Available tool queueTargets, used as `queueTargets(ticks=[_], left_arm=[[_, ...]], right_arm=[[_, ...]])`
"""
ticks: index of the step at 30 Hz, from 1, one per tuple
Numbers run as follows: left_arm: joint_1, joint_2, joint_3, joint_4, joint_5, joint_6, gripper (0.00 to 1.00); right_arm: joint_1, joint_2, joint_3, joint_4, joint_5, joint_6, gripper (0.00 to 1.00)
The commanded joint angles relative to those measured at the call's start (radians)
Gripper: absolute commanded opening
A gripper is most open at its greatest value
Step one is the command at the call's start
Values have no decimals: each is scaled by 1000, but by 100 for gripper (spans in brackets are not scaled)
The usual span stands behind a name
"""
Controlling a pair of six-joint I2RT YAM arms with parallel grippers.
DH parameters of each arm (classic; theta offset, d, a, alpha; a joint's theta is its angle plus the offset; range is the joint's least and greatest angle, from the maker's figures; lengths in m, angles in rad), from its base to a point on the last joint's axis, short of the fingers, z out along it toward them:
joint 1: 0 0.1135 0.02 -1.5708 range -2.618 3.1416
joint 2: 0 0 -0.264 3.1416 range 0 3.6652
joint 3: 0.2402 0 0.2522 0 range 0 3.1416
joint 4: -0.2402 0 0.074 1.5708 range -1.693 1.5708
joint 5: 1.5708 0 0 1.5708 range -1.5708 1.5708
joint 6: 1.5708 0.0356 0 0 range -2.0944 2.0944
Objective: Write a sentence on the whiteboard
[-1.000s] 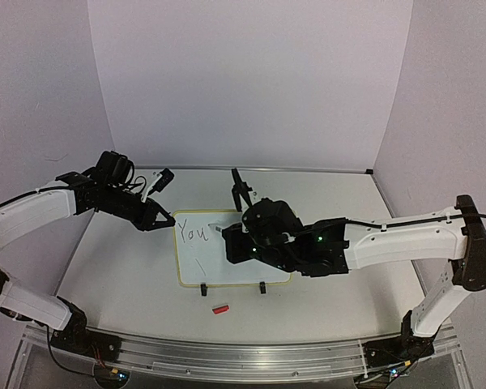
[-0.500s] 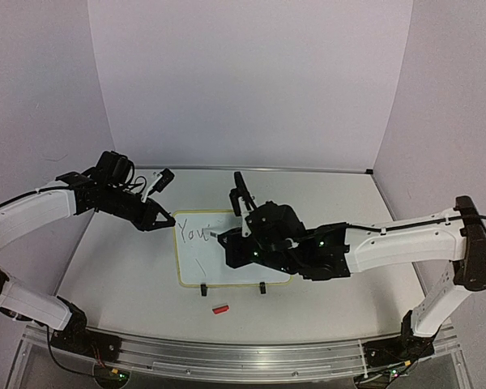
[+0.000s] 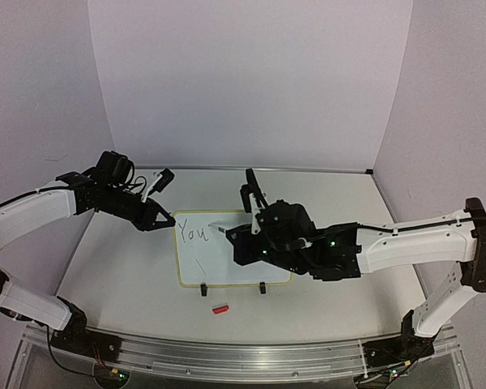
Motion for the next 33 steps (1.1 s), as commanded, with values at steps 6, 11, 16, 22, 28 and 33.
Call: queueTargets(ticks=[6,11,16,22,28,33], left_arm=[[-9,-1,14,-37,-26,11,0],[-11,0,15,-37,-25,12,0],[-11,2,16,-37,-26,11,0],[-13,2,15,-36,-26,11,0],[-13,2,16,-37,-26,11,0],[-13,3,16,-36,-27,11,0]], right_arm=[[-1,22,19,-10,39,11,0],[-6,40,37,-13,39,3,0],[-12,53,46,-14,42,1,0],[-12,52,42,-41,35,13,0],[-12,46,13,-60,13,36,0],[-12,47,-4,-67,0,54,0]])
